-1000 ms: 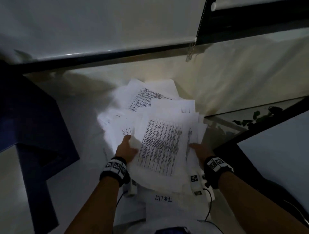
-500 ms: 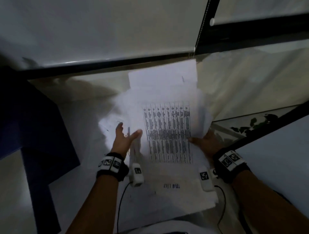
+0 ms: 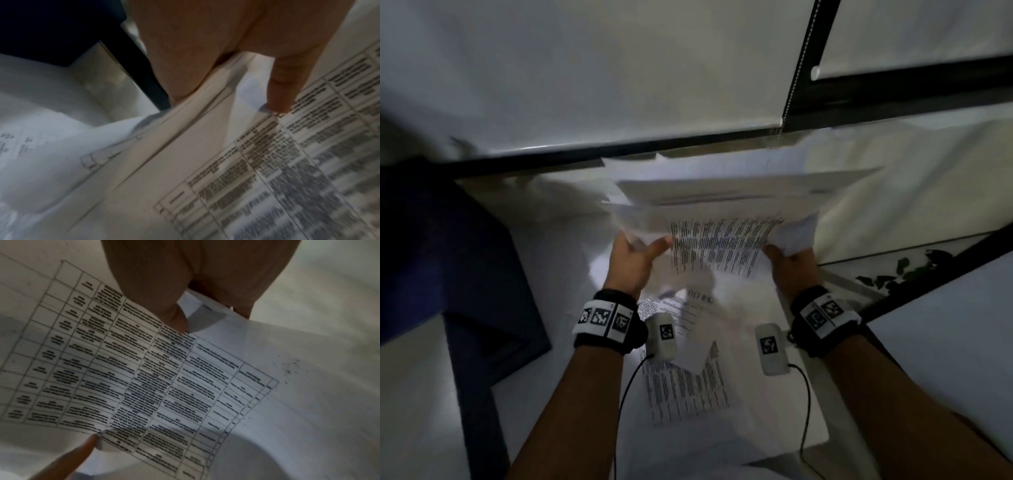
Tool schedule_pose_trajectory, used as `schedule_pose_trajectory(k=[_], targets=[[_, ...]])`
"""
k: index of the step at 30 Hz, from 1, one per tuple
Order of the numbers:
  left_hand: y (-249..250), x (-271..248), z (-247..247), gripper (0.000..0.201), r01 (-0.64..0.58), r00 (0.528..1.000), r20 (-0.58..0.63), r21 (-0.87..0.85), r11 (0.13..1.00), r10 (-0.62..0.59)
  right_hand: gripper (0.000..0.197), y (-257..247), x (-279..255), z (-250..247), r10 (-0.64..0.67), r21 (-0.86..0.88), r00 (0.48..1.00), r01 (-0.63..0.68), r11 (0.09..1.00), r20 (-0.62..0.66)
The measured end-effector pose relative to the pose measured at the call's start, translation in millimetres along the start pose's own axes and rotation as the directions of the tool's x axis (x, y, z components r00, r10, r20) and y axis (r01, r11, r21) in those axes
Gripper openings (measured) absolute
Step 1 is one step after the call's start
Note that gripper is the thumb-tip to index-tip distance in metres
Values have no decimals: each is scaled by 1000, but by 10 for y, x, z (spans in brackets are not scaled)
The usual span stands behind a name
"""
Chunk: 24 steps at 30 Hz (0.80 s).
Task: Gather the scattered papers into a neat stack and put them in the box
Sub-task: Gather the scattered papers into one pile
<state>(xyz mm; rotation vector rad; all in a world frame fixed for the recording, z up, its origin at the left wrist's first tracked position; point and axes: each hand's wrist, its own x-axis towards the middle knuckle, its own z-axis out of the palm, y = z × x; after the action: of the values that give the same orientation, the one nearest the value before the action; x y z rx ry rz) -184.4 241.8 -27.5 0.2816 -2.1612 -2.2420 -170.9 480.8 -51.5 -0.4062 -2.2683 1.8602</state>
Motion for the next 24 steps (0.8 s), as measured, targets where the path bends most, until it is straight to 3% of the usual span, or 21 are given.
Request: schedule_pose_trajectory(k=[3,6,8,13,16,19,21,24], targets=[[-90,-65,25,22,42,999,-2,55,998,-42,31,77,-51,19,1,-5,998,-1,1000,-63],[31,-74,47,14,-50,998,-36,13,999,51,28,-112,-63,16,-79,37,994,82,996,-77],[196,-62,63,23,-130,990,-64,-30,991,128,21,-275,-60,-5,-147,51,985,152,987,-86],[408,57,61,33,-226,971,-112,-113,968,213,36,-471,15,28,-278,102,960,280,955,-27],[185,126,0,40,-121,988,-110,-116,986,109,27,-210,94,85,-228,19,973,228,973,37],[-82,96,-54,57,40,989,-139,-125,991,-58,54,115,89,89,-141,-54,989,143,988,43],[-170,103,-75,58,59,990,-123,-115,992,-73,60,191,74,98,-110,-25,994,110,994,-8],[-199,118,-93,57,54,992,-109,-124,991,-68,51,251,67,147,-73,30,996,74,997,-54]])
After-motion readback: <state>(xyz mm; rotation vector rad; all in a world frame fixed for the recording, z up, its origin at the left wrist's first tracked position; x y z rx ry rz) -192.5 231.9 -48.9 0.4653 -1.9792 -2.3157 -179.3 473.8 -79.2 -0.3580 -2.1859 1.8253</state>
